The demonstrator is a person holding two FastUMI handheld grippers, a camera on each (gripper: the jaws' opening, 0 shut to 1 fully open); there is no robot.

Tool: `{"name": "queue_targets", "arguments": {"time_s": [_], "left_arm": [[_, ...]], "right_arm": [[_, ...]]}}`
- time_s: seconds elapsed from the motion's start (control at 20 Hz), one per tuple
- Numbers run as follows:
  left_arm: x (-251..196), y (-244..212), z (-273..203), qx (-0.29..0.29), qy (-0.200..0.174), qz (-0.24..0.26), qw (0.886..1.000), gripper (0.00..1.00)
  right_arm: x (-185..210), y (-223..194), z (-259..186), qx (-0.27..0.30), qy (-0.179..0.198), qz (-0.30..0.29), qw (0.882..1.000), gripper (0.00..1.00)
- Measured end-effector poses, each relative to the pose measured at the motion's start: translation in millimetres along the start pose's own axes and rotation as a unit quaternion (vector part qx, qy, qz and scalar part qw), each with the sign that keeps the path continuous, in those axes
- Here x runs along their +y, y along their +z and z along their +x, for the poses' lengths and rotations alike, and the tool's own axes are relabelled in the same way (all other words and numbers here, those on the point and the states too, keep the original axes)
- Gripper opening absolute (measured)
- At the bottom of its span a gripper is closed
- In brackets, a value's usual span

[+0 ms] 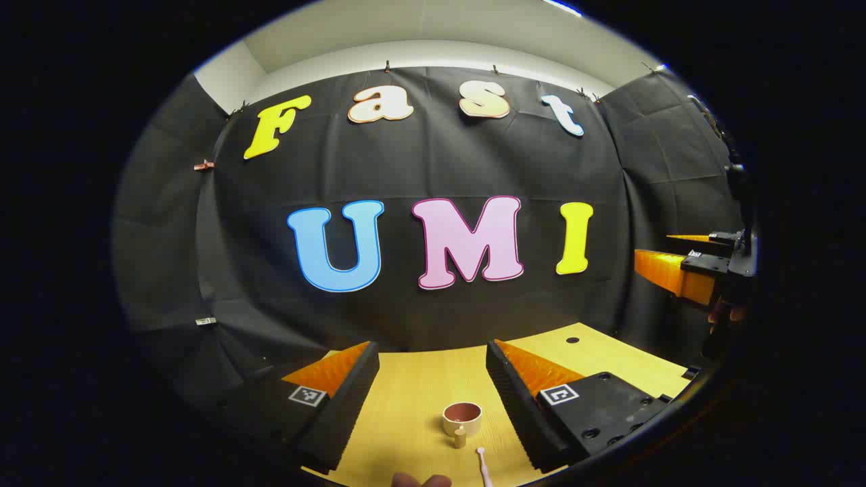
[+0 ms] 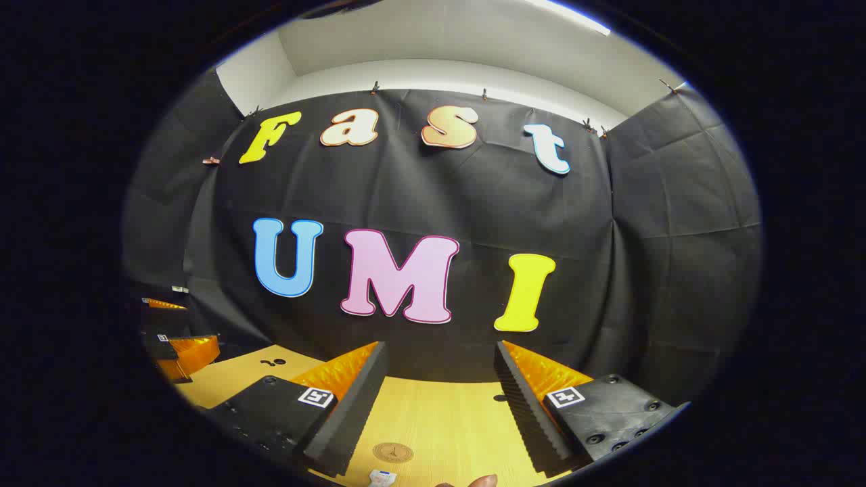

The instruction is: Put the toothbrush and toothpaste on the desktop into the cup, then pick up the cup and place it on the coaster on the desktop.

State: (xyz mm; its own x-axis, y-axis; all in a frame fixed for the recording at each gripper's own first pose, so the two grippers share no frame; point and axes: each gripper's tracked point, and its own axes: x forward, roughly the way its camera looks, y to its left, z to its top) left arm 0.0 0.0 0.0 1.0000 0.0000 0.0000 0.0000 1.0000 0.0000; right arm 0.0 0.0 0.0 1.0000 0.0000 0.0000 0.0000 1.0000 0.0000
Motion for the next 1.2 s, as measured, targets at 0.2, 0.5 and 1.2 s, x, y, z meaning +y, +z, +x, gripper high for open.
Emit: {"name": "queue_targets", "arguments": {"time_s": [0.2, 0.5, 1.2], "left_arm": [[3, -1, 5, 0.003, 0.006, 0.008, 1.0, 0.98], [4, -6, 5, 0.011, 0.009, 0.011, 1.0, 0.98], [9, -38, -9, 0.049, 0.01, 0.018, 0.999, 0.99]], "right_arm": [[2, -6, 3, 0.012, 0.006, -0.002, 1.0, 1.0], [11, -15, 7, 0.023, 0.016, -0.003, 1.0, 1.0], [36, -82, -13, 0.127, 0.04, -0.012, 0.991, 0.97]]}}
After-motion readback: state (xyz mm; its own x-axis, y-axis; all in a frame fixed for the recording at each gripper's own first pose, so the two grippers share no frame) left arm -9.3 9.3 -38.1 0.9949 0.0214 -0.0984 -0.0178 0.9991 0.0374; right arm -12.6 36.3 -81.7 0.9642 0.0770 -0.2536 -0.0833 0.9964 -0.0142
